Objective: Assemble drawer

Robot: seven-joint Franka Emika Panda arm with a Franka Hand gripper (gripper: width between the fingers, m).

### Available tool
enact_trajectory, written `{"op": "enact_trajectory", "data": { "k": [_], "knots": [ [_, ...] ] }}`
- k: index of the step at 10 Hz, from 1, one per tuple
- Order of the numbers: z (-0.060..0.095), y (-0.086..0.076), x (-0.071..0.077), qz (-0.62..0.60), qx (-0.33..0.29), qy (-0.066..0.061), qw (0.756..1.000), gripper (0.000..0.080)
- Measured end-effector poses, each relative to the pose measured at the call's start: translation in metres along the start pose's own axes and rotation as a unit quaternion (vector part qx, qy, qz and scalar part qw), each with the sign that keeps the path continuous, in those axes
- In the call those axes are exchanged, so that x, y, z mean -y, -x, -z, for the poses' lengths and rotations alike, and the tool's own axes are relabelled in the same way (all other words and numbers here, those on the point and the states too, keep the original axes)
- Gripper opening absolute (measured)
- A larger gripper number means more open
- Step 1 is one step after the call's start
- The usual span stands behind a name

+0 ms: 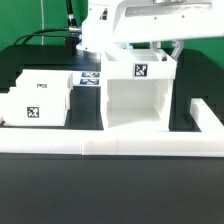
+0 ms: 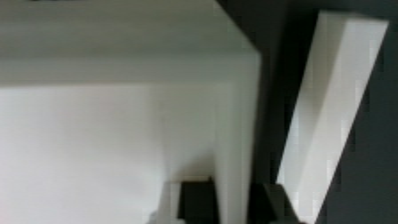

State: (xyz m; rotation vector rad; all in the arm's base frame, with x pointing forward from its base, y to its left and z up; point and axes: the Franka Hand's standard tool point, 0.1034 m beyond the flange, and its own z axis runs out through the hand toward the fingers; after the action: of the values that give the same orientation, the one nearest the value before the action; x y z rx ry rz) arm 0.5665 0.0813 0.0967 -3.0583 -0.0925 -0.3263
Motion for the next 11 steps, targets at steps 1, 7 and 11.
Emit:
{"op": "enact_trajectory", "data": {
  "k": [1,7,11],
  "knots": [
    [-0.002,-0.011,-0.002,0.003,-0.017,0.0,1.0,0.0038],
    [0.0,-0.017,0.0,-0.04,-0.03,-0.004,0.999,0.0038],
    [-0.004,-0.026,0.025,-0.207,-0.049,-0.015,0.977,0.0045]
  ]
}}
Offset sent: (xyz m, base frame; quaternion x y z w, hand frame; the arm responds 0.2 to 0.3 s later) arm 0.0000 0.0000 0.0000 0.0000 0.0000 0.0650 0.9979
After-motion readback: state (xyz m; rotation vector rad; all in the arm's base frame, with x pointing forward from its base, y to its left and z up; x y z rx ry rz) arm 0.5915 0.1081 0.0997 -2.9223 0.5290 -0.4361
